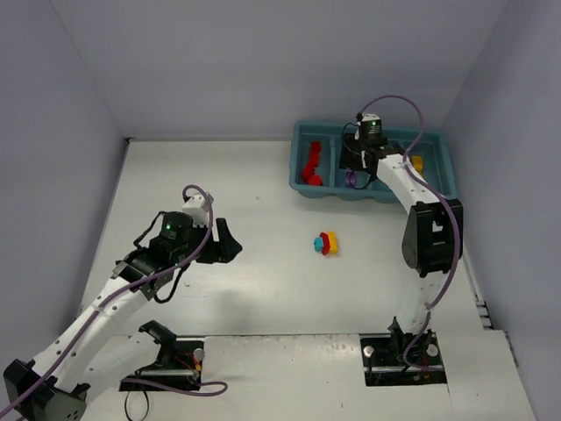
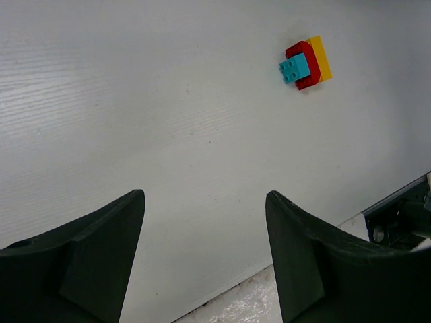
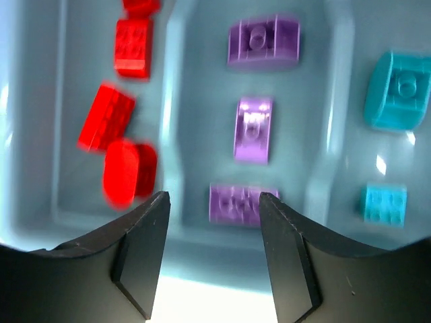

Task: Sort the legos into containers by color

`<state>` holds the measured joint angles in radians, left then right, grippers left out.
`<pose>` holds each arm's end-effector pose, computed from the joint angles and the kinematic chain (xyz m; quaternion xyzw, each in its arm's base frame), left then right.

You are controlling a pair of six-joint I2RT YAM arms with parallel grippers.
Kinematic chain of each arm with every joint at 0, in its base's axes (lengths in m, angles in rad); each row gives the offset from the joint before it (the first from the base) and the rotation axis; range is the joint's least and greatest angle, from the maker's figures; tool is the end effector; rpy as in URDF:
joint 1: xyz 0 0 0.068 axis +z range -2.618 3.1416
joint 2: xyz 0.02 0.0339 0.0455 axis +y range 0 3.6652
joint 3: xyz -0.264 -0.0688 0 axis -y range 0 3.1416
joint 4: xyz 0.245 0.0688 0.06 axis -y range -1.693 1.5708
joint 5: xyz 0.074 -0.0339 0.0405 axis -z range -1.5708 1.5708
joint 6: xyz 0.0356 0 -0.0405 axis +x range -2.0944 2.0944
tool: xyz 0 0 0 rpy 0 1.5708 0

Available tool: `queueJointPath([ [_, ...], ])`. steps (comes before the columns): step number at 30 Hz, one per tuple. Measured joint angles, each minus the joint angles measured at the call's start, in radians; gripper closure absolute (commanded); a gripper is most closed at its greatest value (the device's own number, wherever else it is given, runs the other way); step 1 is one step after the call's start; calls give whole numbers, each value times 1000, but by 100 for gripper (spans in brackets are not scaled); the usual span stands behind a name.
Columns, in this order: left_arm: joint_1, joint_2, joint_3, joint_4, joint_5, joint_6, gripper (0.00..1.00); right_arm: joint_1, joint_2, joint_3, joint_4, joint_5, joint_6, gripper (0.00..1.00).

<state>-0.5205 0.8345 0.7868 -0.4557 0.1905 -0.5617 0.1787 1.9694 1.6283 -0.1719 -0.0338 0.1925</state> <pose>0.1578 -0.0982 0.3048 0.0307 0.8578 -0.3310 0.3919 0.4612 0.0845 0.2776 -0.0026 0.8633 0.1074 0.4932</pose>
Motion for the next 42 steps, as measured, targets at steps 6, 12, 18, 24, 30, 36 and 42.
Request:
queueJointPath([
  [6, 0, 69, 0, 48, 27, -1, 34, 45, -304, -262, -14, -22, 16, 48],
  [12, 0, 177, 4, 107, 77, -2, 34, 145, -578, -509, 7, -51, 41, 36],
  [18, 0, 251, 35, 142, 115, -1, 34, 166, -610, -733, 7, -79, 71, 31],
  [24, 0, 293, 64, 178, 137, -1, 34, 177, -608, -802, 3, -103, 80, 30],
  [30, 0, 324, 67, 191, 153, -11, 34, 190, -568, -802, 39, -137, 74, 30],
  [36, 0, 329, 68, 199, 153, -24, 34, 203, -514, -804, 57, -156, 68, 30],
  [42, 0, 338, 69, 200, 153, -35, 34, 214, -464, -804, 73, -160, 68, 30],
])
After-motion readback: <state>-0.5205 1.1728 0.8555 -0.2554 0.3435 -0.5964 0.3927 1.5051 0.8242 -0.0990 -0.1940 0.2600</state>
